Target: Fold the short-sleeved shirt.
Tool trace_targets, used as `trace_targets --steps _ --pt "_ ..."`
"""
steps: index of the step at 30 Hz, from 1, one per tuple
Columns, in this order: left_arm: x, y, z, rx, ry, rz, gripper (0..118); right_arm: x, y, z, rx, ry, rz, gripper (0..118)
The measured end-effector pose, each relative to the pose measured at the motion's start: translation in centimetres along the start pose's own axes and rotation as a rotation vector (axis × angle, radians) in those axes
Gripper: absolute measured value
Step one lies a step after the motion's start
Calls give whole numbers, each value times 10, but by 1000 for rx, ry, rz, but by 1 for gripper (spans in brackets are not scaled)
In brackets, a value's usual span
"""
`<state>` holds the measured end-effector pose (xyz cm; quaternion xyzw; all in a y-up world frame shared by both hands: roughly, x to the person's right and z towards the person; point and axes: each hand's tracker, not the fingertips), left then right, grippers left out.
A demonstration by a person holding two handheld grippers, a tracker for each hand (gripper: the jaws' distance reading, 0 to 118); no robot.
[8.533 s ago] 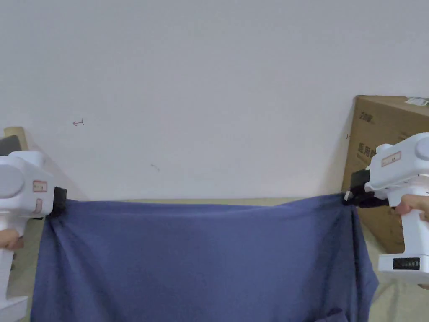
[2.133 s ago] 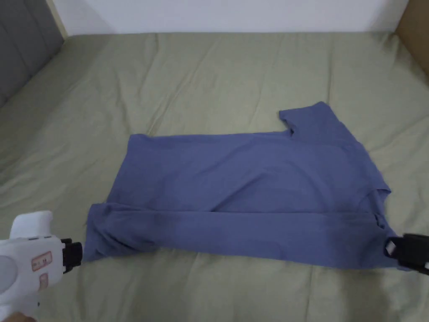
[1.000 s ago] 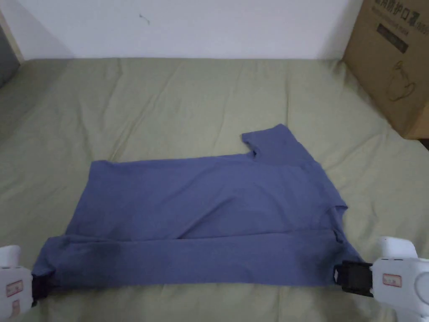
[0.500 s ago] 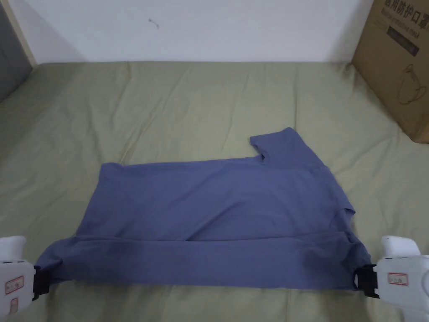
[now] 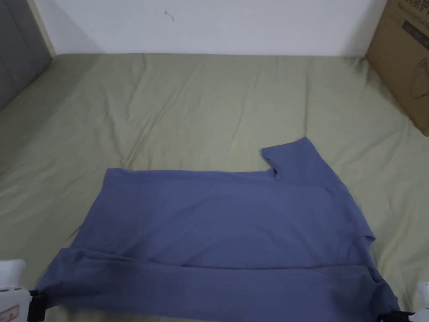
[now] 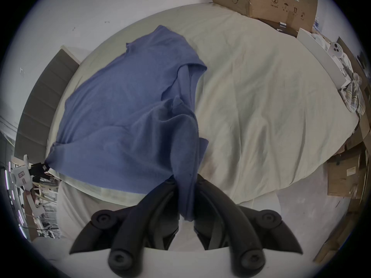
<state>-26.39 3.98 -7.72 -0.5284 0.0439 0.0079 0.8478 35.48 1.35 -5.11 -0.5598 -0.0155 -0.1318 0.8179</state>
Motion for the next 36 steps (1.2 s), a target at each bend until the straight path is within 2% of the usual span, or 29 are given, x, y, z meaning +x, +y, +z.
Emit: trace_targets --steps 1,2,3,4,8,9,10,12,13,17,20,22,26,27,29,30,31,36 --pt "2 -1 0 -2 25 -11 31 -2 0 0 -6 -61 -3 50" --pt "3 -1 2 1 79 -18 58 -4 0 2 2 -119 0 71" --pt "4 0 6 4 110 -29 82 -4 1 6 27 -145 15 82" --pt "3 2 11 26 98 -26 94 -2 2 13 66 -131 22 84" --pt "3 21 40 104 15 78 89 -4 16 36 141 -120 -2 83" --pt "6 27 44 118 -14 107 81 -7 21 43 169 -96 -6 81" --pt "10 32 48 127 -38 140 57 -11 25 46 192 -73 3 73" --pt "20 42 50 175 -98 150 11 -22 33 49 221 -52 27 42" --pt "27 47 46 179 -98 164 6 -28 38 45 226 -60 35 19" --pt "60 61 20 143 -89 100 1 -51 52 23 222 -46 53 3" --pt "73 70 3 109 -117 96 0 -59 68 3 189 -19 58 1" --pt "77 76 -4 105 -128 89 0 -58 84 -7 175 -1 23 1" --pt "79 97 -16 99 -121 79 0 -58 137 -15 222 7 36 2" --pt "80 103 -20 94 -119 78 0 -57 156 -19 223 10 42 11" --pt "80 115 -31 90 -106 83 0 -57 198 -37 211 -17 77 82" --pt "82 121 -34 93 -107 82 0 -55 223 -53 198 -24 88 106" --pt "83 125 -36 94 -110 83 0 -54 238 -62 193 -32 90 111" --pt "98 141 -47 80 -102 35 0 -43 310 -125 70 -24 60 111"
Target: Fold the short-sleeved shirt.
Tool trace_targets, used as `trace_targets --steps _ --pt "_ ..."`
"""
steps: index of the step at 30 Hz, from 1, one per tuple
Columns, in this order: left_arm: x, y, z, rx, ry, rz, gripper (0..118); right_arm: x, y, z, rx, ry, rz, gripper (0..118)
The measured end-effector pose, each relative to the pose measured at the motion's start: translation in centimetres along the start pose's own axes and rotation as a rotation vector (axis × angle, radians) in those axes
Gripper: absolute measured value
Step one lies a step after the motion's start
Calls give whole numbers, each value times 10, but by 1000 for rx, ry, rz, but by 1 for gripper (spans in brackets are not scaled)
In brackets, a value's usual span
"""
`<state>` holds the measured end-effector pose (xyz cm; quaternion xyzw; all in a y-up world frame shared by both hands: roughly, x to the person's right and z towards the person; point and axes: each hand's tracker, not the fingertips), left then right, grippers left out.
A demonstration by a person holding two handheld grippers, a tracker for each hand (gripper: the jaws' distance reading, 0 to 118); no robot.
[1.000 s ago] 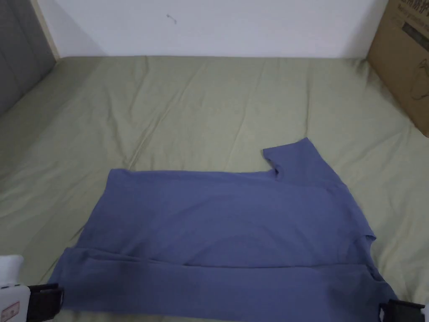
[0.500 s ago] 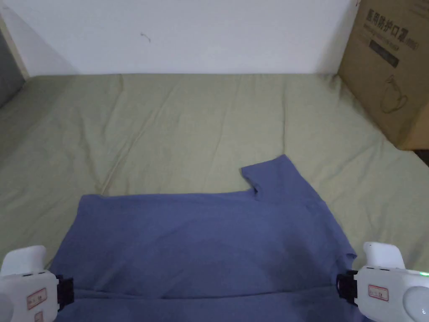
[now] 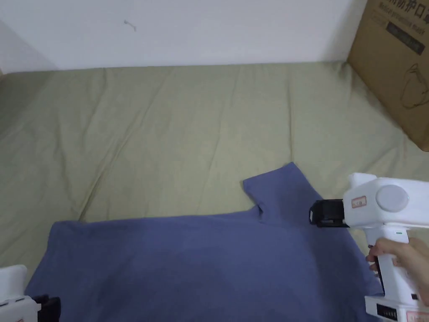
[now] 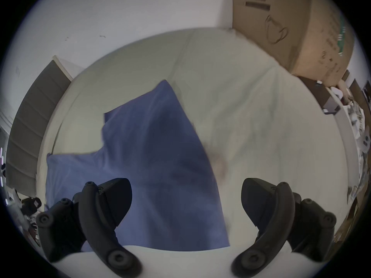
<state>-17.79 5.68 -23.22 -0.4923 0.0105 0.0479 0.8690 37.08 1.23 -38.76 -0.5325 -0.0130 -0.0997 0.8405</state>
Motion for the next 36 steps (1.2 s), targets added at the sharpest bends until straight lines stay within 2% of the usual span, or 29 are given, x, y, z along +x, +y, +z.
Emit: trace_targets --steps 2,4,5,6,7,10,12,13,14,15,16,17,18,19,20,21,22,27,30,31,33,35,36 --pt "3 3 -6 -8 13 -19 0 -2 6 -14 -30 -55 -21 110" --pt "-2 6 -15 -14 15 -17 0 -3 7 -30 -85 -51 32 107" --pt "-4 7 -18 -18 14 -15 0 -6 4 -35 -107 -53 32 105" --pt "-5 7 -20 -22 15 -12 0 -8 2 -36 -94 -74 27 101" --pt "-6 7 -21 -25 16 -11 0 -12 0 -28 -62 -78 26 90" --pt "-8 10 -22 -32 23 -21 0 -14 1 -13 -45 -54 90 79" --pt "-10 14 -23 -28 28 -20 0 -13 6 -7 -51 -47 87 51" --pt "-12 16 -23 -24 31 -11 0 -13 8 -5 -58 -1 73 25" --pt "-14 21 -25 -12 23 6 0 -12 10 -3 -56 50 50 4" --pt "-17 27 -28 -2 6 19 0 -14 11 -1 -60 68 15 5" --pt "-20 35 -31 3 9 26 0 -16 10 0 -56 53 31 5" --pt "-22 43 -36 6 13 29 5 -17 10 0 -52 47 44 5" --pt "-25 53 -42 17 23 39 18 -20 10 0 -53 12 66 5" --pt "-28 62 -47 18 37 46 48 -20 9 1 -54 12 72 5" --pt "-31 75 -54 20 34 56 73 -19 9 2 -56 18 74 5" --pt "-35 85 -61 25 31 79 93 -19 9 3 -54 19 68 5" --pt "-38 95 -69 21 32 90 103 -18 9 5 -50 18 60 5" --pt "-50 146 -124 -29 28 176 102 -16 11 9 -47 24 44 5" --pt "-47 159 -160 -79 100 137 101 -17 11 7 -48 20 53 5" --pt "-47 159 -170 -83 120 132 95 -18 10 6 -49 15 53 5" --pt "-41 152 -178 -131 122 124 90 -18 11 4 -53 14 55 5" --pt "-31 149 -161 -65 134 44 56 -18 11 4 -55 12 47 5" --pt "-27 149 -153 -49 130 14 31 -18 11 5 -53 15 47 5"
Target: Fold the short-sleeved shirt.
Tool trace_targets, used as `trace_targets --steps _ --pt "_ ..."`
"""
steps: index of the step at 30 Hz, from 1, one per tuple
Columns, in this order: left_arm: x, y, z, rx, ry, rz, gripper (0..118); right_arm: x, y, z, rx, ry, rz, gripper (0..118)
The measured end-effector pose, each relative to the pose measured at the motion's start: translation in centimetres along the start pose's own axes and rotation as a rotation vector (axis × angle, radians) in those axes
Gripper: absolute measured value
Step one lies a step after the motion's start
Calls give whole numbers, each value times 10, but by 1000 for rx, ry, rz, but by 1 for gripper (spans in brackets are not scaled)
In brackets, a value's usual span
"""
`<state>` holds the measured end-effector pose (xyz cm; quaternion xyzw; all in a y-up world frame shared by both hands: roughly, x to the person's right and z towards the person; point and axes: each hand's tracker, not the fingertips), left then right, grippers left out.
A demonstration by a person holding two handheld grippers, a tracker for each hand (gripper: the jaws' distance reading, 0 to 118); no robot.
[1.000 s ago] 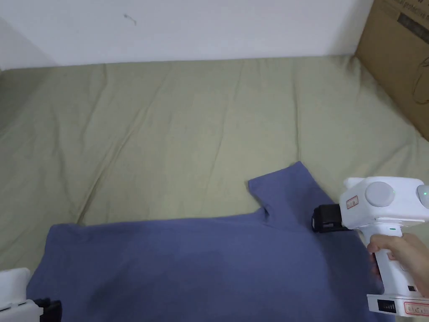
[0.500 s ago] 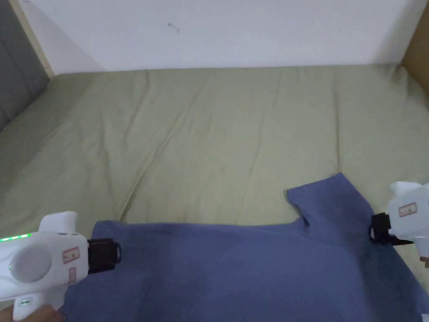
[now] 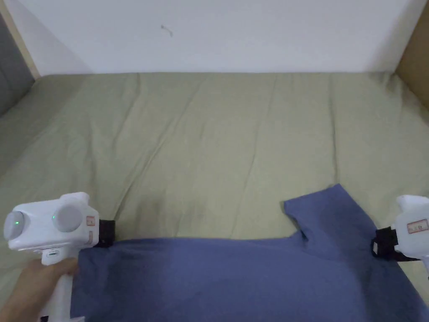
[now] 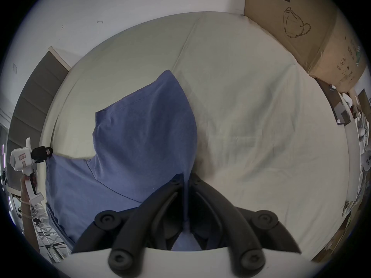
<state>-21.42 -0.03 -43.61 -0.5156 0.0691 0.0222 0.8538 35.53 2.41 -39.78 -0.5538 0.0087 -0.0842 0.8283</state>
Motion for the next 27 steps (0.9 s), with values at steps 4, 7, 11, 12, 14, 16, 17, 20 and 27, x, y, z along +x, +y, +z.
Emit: trace_targets --steps 4,7,11,12,14,16,17,20,27 --pt "2 3 16 -14 -28 -6 2 -1 -4 14 15 6 13 5" --pt "-1 -3 41 11 -63 -15 2 0 -8 32 37 28 14 5" --pt "-13 -16 92 81 -90 -37 2 1 -17 67 80 67 10 5" --pt "-16 -21 105 100 -88 -44 2 1 -21 77 93 66 9 5" --pt "-23 -35 133 133 -84 -66 2 -1 -32 97 113 74 26 5" --pt "-34 -55 163 157 -95 -65 2 -2 -49 120 141 99 43 5" --pt "-39 -66 175 161 -102 -70 2 -2 -58 131 148 107 42 5" --pt "-57 -104 212 188 -109 -64 2 2 -98 165 172 142 32 5" --pt "-95 -203 226 125 -126 37 2 9 -231 184 77 164 18 5"
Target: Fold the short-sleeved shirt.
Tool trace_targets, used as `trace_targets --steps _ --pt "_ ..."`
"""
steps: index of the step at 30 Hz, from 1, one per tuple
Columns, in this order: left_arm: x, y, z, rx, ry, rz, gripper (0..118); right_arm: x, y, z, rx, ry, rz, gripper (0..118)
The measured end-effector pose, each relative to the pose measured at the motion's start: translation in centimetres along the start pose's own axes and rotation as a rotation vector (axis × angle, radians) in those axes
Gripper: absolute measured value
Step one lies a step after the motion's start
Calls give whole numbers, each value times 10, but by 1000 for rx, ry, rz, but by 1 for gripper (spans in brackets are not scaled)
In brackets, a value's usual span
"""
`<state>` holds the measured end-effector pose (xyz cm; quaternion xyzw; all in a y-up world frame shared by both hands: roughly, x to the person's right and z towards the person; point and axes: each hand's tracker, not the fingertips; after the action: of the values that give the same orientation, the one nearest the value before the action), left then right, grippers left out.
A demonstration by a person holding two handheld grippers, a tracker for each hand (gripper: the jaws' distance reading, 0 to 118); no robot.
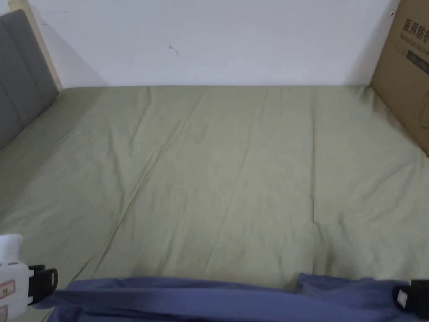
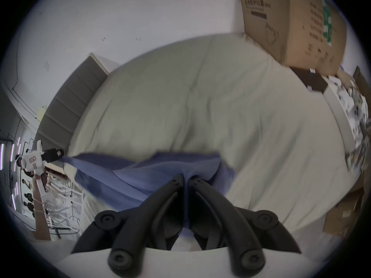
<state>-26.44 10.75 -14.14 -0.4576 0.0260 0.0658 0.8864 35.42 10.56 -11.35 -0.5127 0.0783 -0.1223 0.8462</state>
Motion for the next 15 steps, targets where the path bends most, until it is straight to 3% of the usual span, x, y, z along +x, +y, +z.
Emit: trace_targets --steps 3,5,7,8,9,10,11,12,15 --pt "-10 -36 -14 -53 7 60 2 4 -51 -18 -90 -20 -60 5" --pt "-14 -52 -24 -75 12 75 3 13 -76 -26 -83 5 -101 5" --pt "-19 -63 -26 -71 13 80 6 16 -87 -33 -48 -41 -108 5" --pt "-19 -65 -27 -79 23 81 18 17 -89 -35 -31 -40 -116 8" --pt "-21 -65 -31 -106 77 80 39 14 -88 -35 -28 -99 -118 21" --pt "-22 -66 -30 -114 101 62 72 15 -87 -39 -32 -154 -109 50" --pt "-23 -67 -25 -100 107 56 87 12 -88 -35 -12 -159 -92 66" --pt "-25 -68 -16 -65 96 53 89 6 -87 -29 15 -185 -59 76" --pt "-26 -65 6 -15 66 100 89 -25 -80 -6 159 -262 39 76"
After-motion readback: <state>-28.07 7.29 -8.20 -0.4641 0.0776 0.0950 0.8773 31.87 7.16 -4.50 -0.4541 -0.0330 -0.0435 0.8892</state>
